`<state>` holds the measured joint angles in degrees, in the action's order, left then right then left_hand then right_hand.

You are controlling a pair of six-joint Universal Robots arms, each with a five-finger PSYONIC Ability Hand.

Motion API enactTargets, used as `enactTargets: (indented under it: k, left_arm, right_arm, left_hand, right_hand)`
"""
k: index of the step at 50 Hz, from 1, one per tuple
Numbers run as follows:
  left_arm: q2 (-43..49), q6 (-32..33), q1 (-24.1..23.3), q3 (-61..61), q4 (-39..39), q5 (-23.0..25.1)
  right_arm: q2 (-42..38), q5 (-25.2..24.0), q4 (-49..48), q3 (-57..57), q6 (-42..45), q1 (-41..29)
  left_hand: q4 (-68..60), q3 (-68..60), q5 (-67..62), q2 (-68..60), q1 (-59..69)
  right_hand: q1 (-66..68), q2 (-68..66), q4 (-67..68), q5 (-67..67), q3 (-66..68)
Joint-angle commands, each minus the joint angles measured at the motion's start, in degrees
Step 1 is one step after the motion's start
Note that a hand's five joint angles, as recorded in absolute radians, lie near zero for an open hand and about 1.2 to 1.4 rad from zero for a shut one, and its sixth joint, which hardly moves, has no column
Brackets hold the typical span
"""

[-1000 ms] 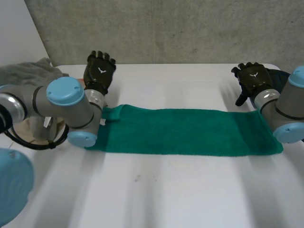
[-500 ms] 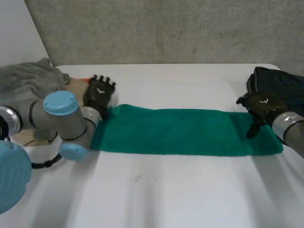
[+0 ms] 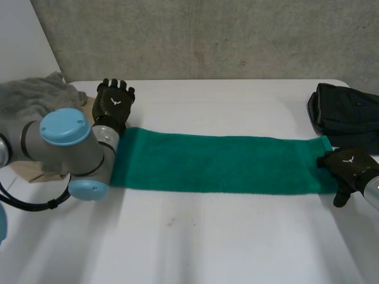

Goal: Fold the laundry.

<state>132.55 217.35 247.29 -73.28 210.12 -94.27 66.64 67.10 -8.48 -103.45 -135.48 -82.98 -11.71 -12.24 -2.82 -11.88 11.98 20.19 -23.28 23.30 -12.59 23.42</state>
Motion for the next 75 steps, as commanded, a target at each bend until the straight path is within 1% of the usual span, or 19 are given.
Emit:
enactTargets:
  k: [1, 2, 9, 18, 24, 35, 37, 41, 45, 51, 55, 56, 57, 58, 59, 64, 69, 72, 75]
  left_arm:
    - [-3.62, -0.52, -0.23, -4.15, -0.15, 0.05]
    - [-4.23, -0.52, -0.23, -4.50, -0.24, -0.04]
    - [-6.43, -0.52, 0.03, -6.17, -0.24, -0.04]
    - [-13.01, -0.96, 0.29, -10.99, -0.68, -0.04]
    - [-17.50, -2.98, 0.73, -15.13, -0.77, 0.23]
    - [-23.92, -7.37, 0.29, -20.14, -0.77, 0.23]
    - [-24.71, -7.37, 0.29, -20.76, -0.77, 0.23]
    - [-25.32, -7.46, 0.21, -21.55, -0.77, 0.23]
    - [-25.41, -7.72, 0.03, -22.25, -0.77, 0.23]
    - [-25.24, -9.22, -1.20, -22.96, -0.77, 0.14]
    - [-24.89, -9.75, -2.78, -22.87, -0.77, 0.23]
    - [-24.89, -9.75, -3.04, -22.78, -0.77, 0.23]
    - [-24.80, -9.75, -3.74, -22.52, -0.68, 0.23]
    - [-24.71, -9.75, -4.01, -22.43, -0.68, 0.23]
    - [-24.71, -9.75, -4.36, -22.17, -0.68, 0.23]
    - [-24.54, -9.75, -7.43, -20.24, -0.42, 0.31]
    - [-21.64, -9.75, -12.79, -16.29, -0.50, -0.04]
    - [-19.97, -9.75, -14.81, -14.79, -0.59, -0.21]
    - [-18.65, -9.75, -15.70, -14.17, -0.59, -0.30]
  right_arm:
    - [-3.62, 0.05, -5.31, 1.32, 0.65, 0.36]
    - [-4.23, 0.23, -6.10, 1.76, 1.43, 0.45]
    - [-5.82, 1.90, -5.67, 3.34, 6.27, 2.82]
    - [-3.46, 6.55, -5.67, 6.59, 15.22, 13.89]
    - [-2.40, 6.21, -5.93, 9.32, 18.23, 12.94]
    - [0.51, -0.82, -7.07, 16.87, 9.09, -18.16]
    - [-1.07, -3.01, -7.60, 18.89, 9.00, -25.60]
    - [-7.64, -6.44, -8.82, 21.96, 9.35, -36.07]
    - [-14.06, -8.47, -9.62, 25.57, 9.35, -43.73]
    - [-20.93, -8.65, -9.18, 27.60, 9.79, -48.50]
    - [-20.68, -7.25, -9.27, 26.99, 9.53, -48.33]
    - [-20.33, -7.07, -9.09, 26.99, 9.01, -48.24]
    - [-19.45, -6.63, -8.92, 26.46, 8.22, -48.06]
    - [-18.84, -6.28, -8.92, 26.11, 7.69, -47.98]
    - [-18.13, -5.84, -8.92, 25.59, 6.90, -48.15]
    - [-10.58, -3.11, -8.74, 21.72, -2.49, -44.74]
    - [-2.50, -1.27, -6.65, 16.81, -19.69, -36.83]
    - [-1.08, -0.83, -3.22, 14.34, -26.13, -32.62]
    - [-0.99, -0.48, -0.58, 12.32, -26.07, -29.00]
  left_hand:
    - [1.50, 2.02, 2.60, 1.67, -1.76]
    - [1.67, 2.19, 2.77, 1.84, -1.93]
    - [1.67, 2.19, 2.77, 1.84, -1.93]
    - [1.71, 2.24, 2.82, 1.88, -1.98]
    - [1.67, 2.19, 2.77, 1.84, -1.94]
    - [1.67, 2.19, 2.77, 1.84, -1.94]
    - [1.71, 2.24, 2.82, 1.88, -1.98]
    - [1.71, 2.24, 2.82, 1.88, -1.98]
    - [1.67, 2.19, 2.77, 1.84, -1.94]
    - [1.67, 2.19, 2.77, 1.84, -1.93]
    - [1.67, 2.19, 2.77, 1.84, -1.93]
    - [1.67, 2.19, 2.77, 1.84, -1.93]
    - [1.67, 2.19, 2.77, 1.84, -1.93]
    - [1.67, 2.19, 2.77, 1.84, -1.93]
    - [1.67, 2.19, 2.77, 1.84, -1.93]
    - [1.67, 2.19, 2.77, 1.84, -1.93]
    - [1.50, 2.02, 2.60, 1.67, -1.77]
    - [1.50, 2.02, 2.60, 1.67, -1.77]
    - [1.50, 2.02, 2.60, 1.67, -1.77]
  right_hand:
    - [51.82, -48.73, 48.71, -49.42, 48.59]
    - [59.73, -56.64, 56.62, -57.33, 56.50]
    - [59.81, -56.72, 56.70, -57.41, 56.58]
    - [59.81, -56.72, 56.70, -57.41, 56.58]
    - [59.81, -56.72, 56.70, -57.41, 56.58]
    - [59.81, -56.72, 56.70, -57.41, 56.58]
    - [59.81, -56.72, 56.70, -57.41, 56.58]
    - [59.81, -56.72, 56.70, -57.41, 56.58]
    - [59.81, -56.72, 56.70, -57.41, 56.58]
    - [59.81, -56.72, 56.70, -57.41, 56.58]
    - [59.81, -56.72, 56.70, -57.41, 56.58]
    - [45.71, -42.63, 42.61, -43.31, 42.49]
    - [9.10, -6.02, 6.00, -6.70, 5.88]
    - [-5.92, 9.01, -9.02, 8.32, -9.14]
    - [-10.19, 13.28, -13.30, 12.59, -13.42]
    - [-10.19, 13.28, -13.30, 12.59, -13.42]
    - [-10.19, 13.28, -13.30, 12.59, -13.42]
    - [-10.19, 13.28, -13.30, 12.59, -13.42]
    - [-10.19, 13.28, -13.30, 12.59, -13.42]
